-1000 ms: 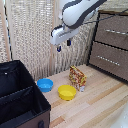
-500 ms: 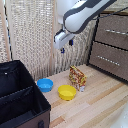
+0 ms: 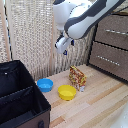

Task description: Kindly move your gripper toward the top drawer's handle. With caution, hold the handle robustly using your gripper and pull open the top drawer. Let the handle go. Relocate your gripper to the bowl placed in the background. Gently hold the bowl using your gripper. Bring the gripper and the bowl to the ajar drawer. Softly release the bowl into it.

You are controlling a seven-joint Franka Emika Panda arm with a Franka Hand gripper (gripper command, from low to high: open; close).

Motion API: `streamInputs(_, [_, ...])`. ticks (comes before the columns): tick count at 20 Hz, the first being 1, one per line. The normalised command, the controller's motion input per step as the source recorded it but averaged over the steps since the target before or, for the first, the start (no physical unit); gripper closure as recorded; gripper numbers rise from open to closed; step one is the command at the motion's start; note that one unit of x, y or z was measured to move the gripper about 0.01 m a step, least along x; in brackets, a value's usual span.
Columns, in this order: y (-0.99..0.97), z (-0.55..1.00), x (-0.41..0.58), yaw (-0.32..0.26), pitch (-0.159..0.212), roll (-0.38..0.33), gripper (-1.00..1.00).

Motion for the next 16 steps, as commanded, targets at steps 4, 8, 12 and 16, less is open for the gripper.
streamInputs(4, [0.02, 0.10, 0.329, -0.020, 0.022, -0.375, -1.00])
streamInputs(8, [0.06, 0.13, 0.252, -0.098, 0.028, -0.375, -1.00])
streamInputs(12, [0.03, 0.18, 0.021, -0.043, 0.002, -0.367, -1.00])
streamInputs(16, [-0.25, 0.37, -0.176, 0.009, -0.024, -0.279, -1.00])
